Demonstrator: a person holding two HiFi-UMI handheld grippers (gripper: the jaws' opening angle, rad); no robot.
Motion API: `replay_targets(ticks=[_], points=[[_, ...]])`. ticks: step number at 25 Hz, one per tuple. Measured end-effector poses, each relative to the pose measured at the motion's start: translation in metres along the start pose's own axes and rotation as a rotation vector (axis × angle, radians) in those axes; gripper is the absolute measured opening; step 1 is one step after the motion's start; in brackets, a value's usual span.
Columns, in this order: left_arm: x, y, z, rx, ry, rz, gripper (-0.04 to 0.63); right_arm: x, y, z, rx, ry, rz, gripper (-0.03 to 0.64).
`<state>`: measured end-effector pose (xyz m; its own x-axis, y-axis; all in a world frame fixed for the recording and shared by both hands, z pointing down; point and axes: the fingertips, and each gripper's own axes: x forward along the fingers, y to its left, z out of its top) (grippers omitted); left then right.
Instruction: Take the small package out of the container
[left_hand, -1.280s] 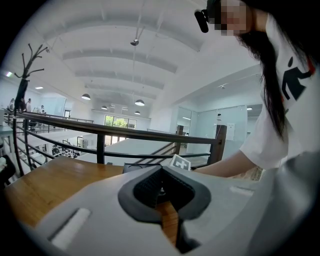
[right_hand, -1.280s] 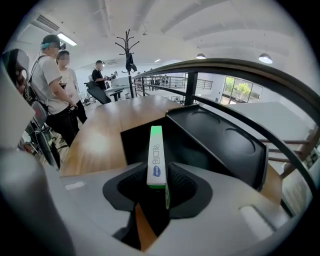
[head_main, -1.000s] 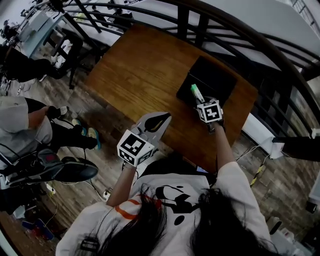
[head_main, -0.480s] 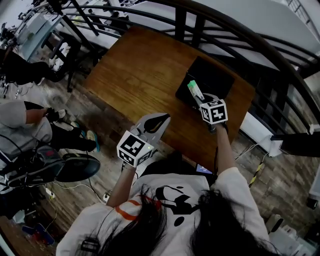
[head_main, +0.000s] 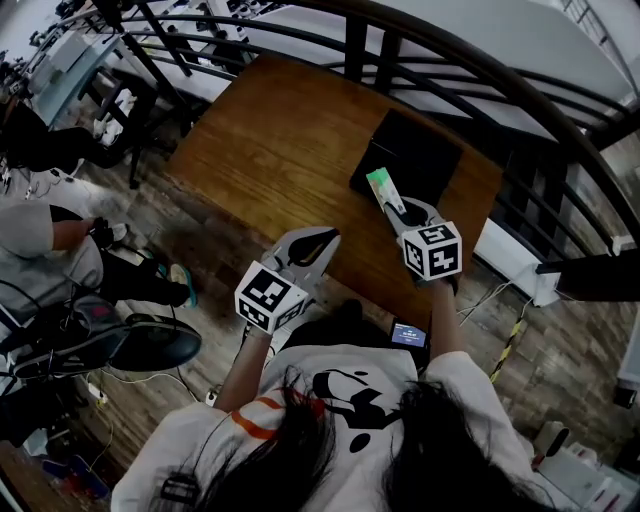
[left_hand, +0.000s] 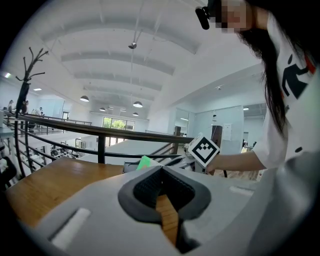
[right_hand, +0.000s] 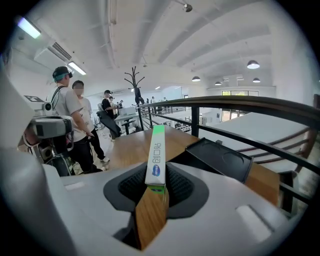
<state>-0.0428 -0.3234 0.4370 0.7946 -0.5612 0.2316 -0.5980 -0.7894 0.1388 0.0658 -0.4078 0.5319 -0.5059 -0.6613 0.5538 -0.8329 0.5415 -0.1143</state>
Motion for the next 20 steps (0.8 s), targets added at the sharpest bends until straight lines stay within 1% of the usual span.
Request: replay_targets(ticks=[7, 15, 20], points=[[-0.021, -0.016, -0.008, -0.001, -0.004, -0.012, 0.0, -0.033, 0.057, -0.018, -0.024, -0.007, 0.021, 0.121], [-0.051, -0.042, -0.02, 0.001, 0.0, -0.034, 0.0, -0.061, 0.11, -0.052, -0.001, 0.004, 0.034, 0.121], [-0.078, -0.043, -0.031, -0.007, 0.003, -0.034, 0.0, -0.07, 0.145, -0.06, 0.007, 0.0, 0.036, 0.123]])
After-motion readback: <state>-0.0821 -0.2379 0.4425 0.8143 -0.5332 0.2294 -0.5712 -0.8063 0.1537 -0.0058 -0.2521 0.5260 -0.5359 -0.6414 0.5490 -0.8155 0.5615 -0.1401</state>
